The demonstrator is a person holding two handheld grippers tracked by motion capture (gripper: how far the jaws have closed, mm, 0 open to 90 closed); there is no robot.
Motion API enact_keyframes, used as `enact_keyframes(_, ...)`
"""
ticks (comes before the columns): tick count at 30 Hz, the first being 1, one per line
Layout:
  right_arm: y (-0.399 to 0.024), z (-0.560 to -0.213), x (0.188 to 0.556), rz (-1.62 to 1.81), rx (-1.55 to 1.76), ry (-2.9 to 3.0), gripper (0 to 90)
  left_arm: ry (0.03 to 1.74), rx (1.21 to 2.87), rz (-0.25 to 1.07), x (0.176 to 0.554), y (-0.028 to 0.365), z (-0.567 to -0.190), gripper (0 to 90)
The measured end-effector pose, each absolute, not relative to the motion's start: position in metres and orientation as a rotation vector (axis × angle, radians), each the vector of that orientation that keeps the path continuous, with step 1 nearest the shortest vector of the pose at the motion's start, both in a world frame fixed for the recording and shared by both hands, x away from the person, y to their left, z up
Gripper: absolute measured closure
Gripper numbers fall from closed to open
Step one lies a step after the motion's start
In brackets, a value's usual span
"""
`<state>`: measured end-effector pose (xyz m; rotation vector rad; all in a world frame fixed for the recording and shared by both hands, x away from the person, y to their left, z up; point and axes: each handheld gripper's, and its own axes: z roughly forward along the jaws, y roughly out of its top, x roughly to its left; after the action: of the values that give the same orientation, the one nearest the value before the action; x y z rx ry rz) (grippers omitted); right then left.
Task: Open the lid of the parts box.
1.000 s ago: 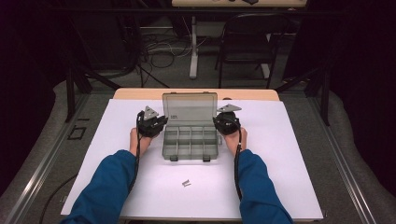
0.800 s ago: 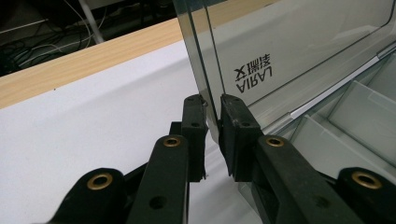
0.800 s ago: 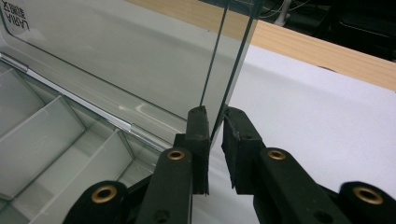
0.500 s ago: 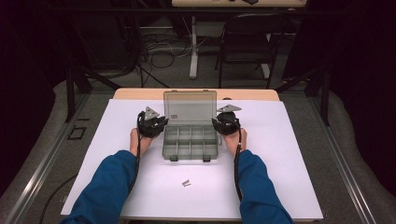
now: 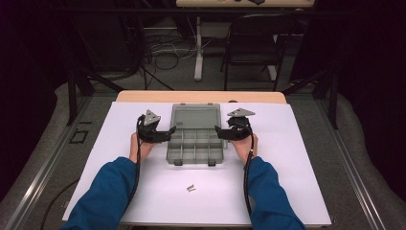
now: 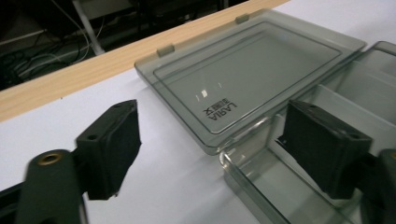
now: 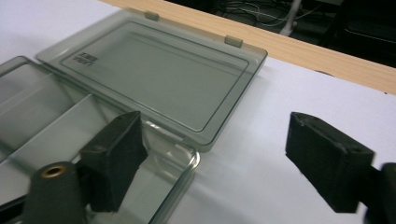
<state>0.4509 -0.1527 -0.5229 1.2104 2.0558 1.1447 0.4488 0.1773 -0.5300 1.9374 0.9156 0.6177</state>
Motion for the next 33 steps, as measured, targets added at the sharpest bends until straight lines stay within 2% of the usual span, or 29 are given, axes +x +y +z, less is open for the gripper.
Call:
enact_keyframes(10,-0.158,-0.515,0.420,1.194,1.087,2.106,12.5,0.829,1.940,0.621,0.416,0.188,-0.521,11.7)
enact_keyframes(21,-0.165,-0.510,0.390,1.194,1.007,2.143,8.0,0.821,1.908,0.623,0.389,0.205,-0.517,6.0)
enact_keyframes(33,-0.167,-0.506,0.356,1.229,0.880,2.159,4.3,0.779,1.939,0.620,0.364,0.204,-0.520,0.6)
